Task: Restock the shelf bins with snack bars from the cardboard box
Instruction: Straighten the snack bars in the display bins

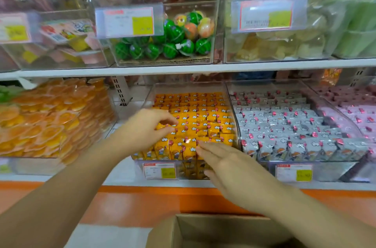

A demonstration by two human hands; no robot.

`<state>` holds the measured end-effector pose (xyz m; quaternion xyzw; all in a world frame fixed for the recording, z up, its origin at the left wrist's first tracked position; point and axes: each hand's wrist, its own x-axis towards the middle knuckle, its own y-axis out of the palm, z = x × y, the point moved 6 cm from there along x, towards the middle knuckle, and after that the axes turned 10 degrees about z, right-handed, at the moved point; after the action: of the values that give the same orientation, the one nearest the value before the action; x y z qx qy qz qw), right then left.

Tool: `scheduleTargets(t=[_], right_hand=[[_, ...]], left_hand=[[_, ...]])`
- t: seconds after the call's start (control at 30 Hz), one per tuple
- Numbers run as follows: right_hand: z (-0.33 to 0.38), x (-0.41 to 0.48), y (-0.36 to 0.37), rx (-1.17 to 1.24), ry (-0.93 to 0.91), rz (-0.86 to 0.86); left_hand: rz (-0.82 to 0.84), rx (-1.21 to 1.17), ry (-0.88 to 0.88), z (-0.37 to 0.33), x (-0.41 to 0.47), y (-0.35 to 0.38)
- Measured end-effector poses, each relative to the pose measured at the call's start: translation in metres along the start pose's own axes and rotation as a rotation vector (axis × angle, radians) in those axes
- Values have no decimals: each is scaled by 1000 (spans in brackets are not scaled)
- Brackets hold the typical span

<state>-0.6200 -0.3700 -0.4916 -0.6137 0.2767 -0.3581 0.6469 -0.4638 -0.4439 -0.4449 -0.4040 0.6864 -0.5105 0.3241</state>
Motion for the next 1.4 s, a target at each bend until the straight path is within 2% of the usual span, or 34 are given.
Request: scheduleTargets(t=[0.07, 0.2, 0.27, 0.37, 0.47, 0.63, 0.8, 0.9, 0.97, 1.07, 1.13, 1.23, 1.33, 1.4], right_hand=[[16, 7, 10, 32, -38, 42], [14, 25, 35, -45, 14, 106], [8, 34, 39, -99, 41, 123], [5, 40, 42, -56, 75, 157], [8, 39, 42, 0, 84, 106], [14, 46, 41, 5, 95, 3], [14, 38, 44, -170, 12, 3], [8, 47, 46, -251, 30, 36], [7, 51, 46, -225, 54, 36], [11, 43, 49, -202, 48, 49], [13, 39, 46, -201, 39, 83], [13, 48, 26, -19, 47, 61], [20, 63, 7, 132, 55, -19], [32, 75, 5, 178, 36, -9]], left_hand=[[-89, 13, -16, 15, -23, -3], [9, 119, -34, 35, -44, 31], [-12, 166, -15, 38, -41, 46], [-66, 282, -19, 42, -32, 54], [-150, 382, -5, 40, -29, 53], [-277, 405, 106, 35, -42, 59], [-181, 430, -43, 42, -36, 70], [-93, 433, -112, 43, -23, 69], [-77, 362, -129, 42, -20, 67], [-99, 335, -41, 40, -35, 75], [-47, 268, -13, 41, -45, 79], [-1, 125, -58, 50, -47, 65], [-90, 147, -89, 63, -53, 31], [-71, 251, -131, 76, -57, 19]])
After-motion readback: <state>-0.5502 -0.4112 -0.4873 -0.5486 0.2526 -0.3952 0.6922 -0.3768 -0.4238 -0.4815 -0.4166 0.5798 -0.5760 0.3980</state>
